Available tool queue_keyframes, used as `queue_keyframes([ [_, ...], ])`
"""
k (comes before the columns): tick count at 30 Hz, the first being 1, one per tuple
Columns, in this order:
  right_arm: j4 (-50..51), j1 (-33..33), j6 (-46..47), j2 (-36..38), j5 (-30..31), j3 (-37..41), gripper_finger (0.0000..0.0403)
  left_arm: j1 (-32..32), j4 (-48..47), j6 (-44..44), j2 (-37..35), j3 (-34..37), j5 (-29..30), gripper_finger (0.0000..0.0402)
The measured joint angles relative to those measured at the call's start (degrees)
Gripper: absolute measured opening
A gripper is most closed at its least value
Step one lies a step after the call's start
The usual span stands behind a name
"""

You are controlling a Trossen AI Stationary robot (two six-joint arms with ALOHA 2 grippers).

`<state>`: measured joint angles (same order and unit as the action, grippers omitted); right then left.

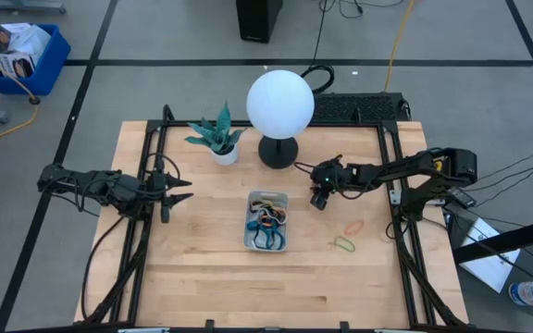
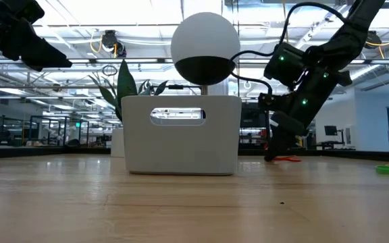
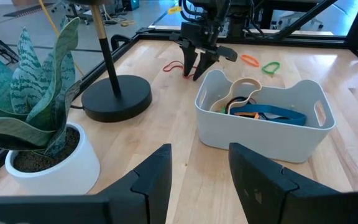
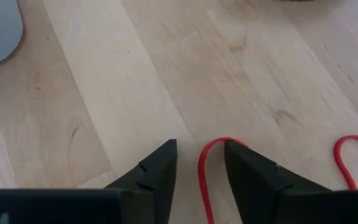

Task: Pick and place rubber bands into bin
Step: Put the red rubber band into the gray bin

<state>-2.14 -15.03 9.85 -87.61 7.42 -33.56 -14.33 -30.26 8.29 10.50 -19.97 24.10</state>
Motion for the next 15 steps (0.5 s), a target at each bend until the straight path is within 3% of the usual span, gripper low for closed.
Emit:
queue_keyframes([
  [11, 1.6, 0.0, 0.0, -0.1, 1.5, 0.0, 0.001, 0.0, 0.0, 0.2, 0.0, 0.0, 0.0, 0.0166],
  [15, 1.7, 0.1, 0.6, -0.1, 2.8, 0.0, 0.0007, 0.0, 0.0, 0.8, 0.0, 0.0, 0.0, 0.0166],
])
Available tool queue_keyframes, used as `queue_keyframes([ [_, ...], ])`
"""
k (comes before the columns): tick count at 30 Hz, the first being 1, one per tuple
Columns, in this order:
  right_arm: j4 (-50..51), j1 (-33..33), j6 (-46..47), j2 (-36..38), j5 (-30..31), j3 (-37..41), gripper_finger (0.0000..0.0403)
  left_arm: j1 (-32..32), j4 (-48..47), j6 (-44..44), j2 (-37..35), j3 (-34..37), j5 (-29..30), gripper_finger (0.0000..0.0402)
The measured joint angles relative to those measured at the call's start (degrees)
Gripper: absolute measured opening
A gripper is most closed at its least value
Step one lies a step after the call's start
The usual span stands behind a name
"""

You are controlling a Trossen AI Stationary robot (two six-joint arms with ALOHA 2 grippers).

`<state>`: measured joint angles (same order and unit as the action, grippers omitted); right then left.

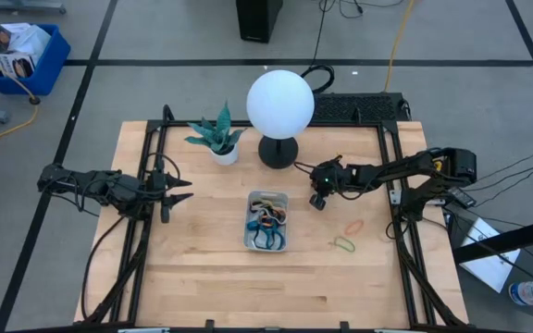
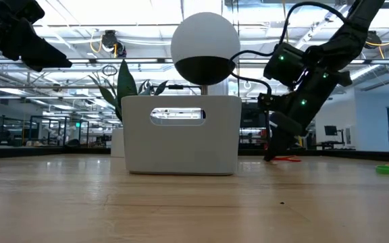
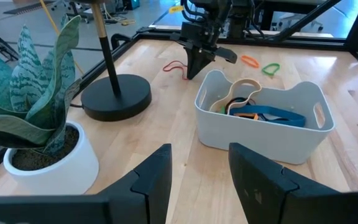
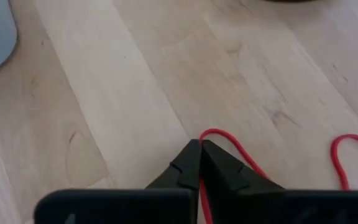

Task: Pick and place rubber bands into bin
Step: Put the red rubber band into the gray bin

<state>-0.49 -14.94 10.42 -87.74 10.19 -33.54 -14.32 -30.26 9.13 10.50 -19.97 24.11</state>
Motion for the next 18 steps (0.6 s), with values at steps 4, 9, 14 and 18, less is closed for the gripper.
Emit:
queue_keyframes([
  [4, -0.9, 0.0, 1.1, 0.9, -0.2, 0.2, 0.0002, 0.0, 0.0, 0.0, 0.0, 0.0, 0.0, 0.0166],
  [9, -1.3, 0.0, 2.3, 6.4, 0.3, 0.3, 0.0001, 0.0, 0.0, 0.0, 0.0, 0.0, 0.0, 0.0166],
  [14, -2.6, 0.0, 2.4, 15.7, 0.3, 0.2, 0.0001, 0.0, 0.0, 0.1, 0.0, 0.0, 0.0, 0.0166],
  [18, -7.3, 0.0, 2.4, 23.7, 0.1, 0.2, 0.0001, 0.0, 0.0, 0.2, 0.0, 0.0, 0.0, 0.0166],
])
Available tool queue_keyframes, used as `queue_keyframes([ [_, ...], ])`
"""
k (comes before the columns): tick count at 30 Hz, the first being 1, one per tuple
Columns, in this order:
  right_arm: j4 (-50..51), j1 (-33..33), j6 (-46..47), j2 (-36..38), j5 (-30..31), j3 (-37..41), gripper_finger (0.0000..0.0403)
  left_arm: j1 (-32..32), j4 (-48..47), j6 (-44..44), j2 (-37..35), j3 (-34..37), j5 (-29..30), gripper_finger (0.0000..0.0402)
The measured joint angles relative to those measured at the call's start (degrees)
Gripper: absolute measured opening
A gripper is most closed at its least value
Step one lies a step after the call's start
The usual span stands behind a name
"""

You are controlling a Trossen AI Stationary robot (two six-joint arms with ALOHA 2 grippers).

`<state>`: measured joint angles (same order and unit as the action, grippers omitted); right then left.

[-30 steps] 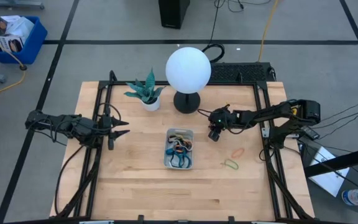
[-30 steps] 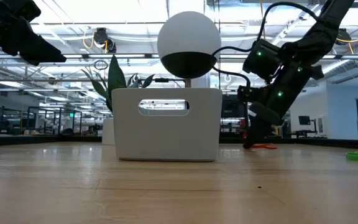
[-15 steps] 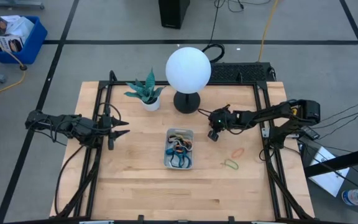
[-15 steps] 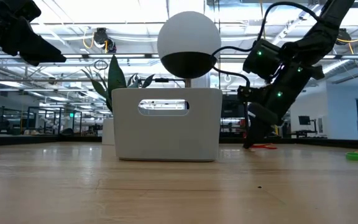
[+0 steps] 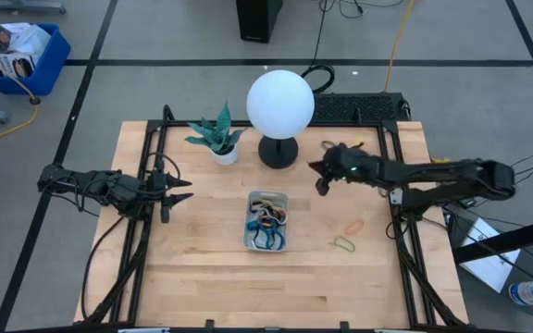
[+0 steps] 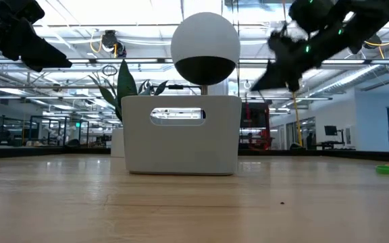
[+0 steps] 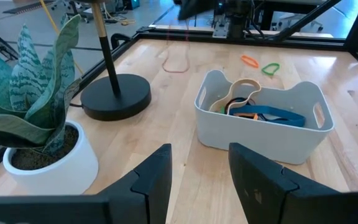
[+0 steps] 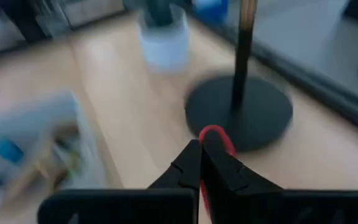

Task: Pick and place rubber bands into bin
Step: Put the red rubber band into the gray bin

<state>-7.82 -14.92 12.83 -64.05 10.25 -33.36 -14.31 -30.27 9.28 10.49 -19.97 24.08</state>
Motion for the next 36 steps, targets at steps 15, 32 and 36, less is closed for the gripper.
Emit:
queue_keyframes([
  [15, -16.8, 5.3, -5.4, 12.3, -10.4, -8.1, 0.0, 0.0, 0.0, -0.8, 0.0, 0.0, 0.0, 0.0166],
  [32, 12.6, 17.3, -15.2, -13.8, -10.4, -34.8, 0.0, 0.0, 0.1, -0.2, 0.0, 0.0, 0.0, 0.0166],
  [36, 14.0, 17.7, -13.2, -19.5, -10.4, -34.8, 0.0, 0.0, 0.1, -0.1, 0.0, 0.0, 0.0, 0.0166],
])
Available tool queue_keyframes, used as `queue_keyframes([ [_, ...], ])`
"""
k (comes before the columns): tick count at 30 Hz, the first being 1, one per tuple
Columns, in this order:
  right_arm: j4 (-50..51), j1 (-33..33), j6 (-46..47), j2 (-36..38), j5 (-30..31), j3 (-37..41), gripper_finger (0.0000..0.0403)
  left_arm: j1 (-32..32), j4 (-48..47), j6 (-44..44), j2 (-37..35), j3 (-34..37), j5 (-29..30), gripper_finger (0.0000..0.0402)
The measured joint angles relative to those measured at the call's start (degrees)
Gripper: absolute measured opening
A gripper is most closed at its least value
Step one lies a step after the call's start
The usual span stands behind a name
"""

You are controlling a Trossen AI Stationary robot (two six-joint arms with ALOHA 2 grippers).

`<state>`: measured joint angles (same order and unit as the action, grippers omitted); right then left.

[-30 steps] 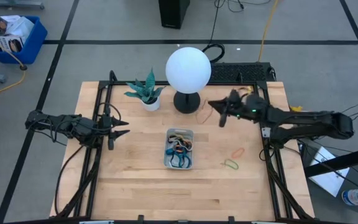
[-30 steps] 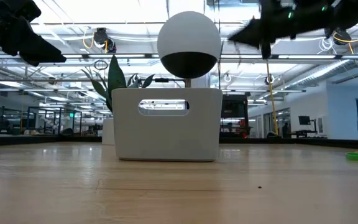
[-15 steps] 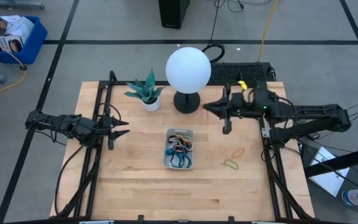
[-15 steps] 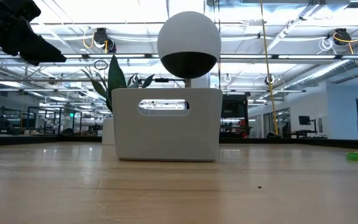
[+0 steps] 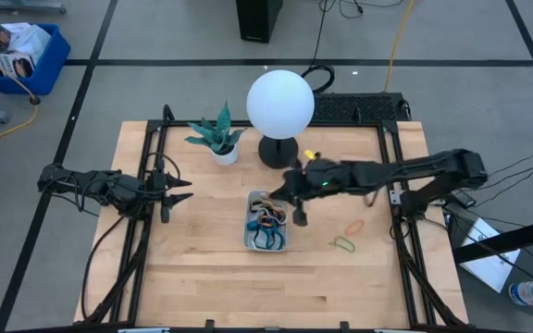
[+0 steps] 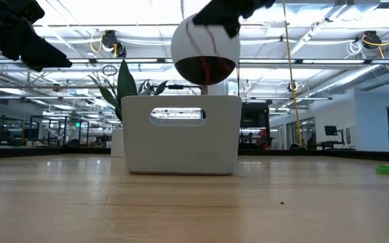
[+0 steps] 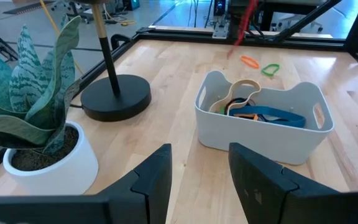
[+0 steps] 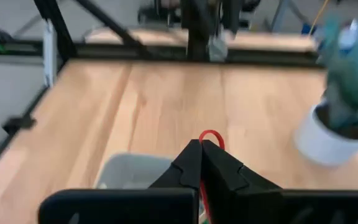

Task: Pick and place rubber bands into bin
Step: Put the red rubber band into the gray bin

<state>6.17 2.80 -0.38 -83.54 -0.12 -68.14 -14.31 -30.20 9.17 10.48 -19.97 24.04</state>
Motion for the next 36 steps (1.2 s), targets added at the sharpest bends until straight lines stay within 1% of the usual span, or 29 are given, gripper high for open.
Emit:
queue_keyframes([
  [3, -0.3, 0.3, 0.7, -3.7, 0.0, 0.0, 0.0, 0.0, 0.0, 0.0, 0.0, 0.0, 0.0, 0.0166],
  [14, -0.8, 1.0, 3.1, -13.4, -0.3, 0.0, 0.0, 0.0, -0.1, 0.3, 0.0, 0.0, -0.1, 0.0166],
  [19, -1.2, 1.0, 4.0, -18.1, -4.6, 0.0, 0.0, 0.0, -0.1, 0.3, 0.0, 0.0, -0.1, 0.0166],
  [21, -1.2, 1.0, 4.0, -19.5, -4.7, 0.0, 0.0, 0.0, -0.1, 0.3, 0.0, 0.0, -0.1, 0.0166],
  [26, -1.4, 1.0, 3.9, -21.4, -4.7, 0.0, 0.0, 0.0, -0.1, 0.1, 0.0, 0.0, -0.1, 0.0166],
  [32, -1.4, 1.0, 3.8, -21.4, -4.5, 0.2, 0.0001, 0.0, -0.1, 0.1, 0.0, 0.0, -0.1, 0.0166],
  [36, -1.4, 1.0, 3.8, -21.4, -4.5, 0.2, 0.0009, 0.0, -0.1, 0.1, 0.0, 0.0, -0.1, 0.0166],
])
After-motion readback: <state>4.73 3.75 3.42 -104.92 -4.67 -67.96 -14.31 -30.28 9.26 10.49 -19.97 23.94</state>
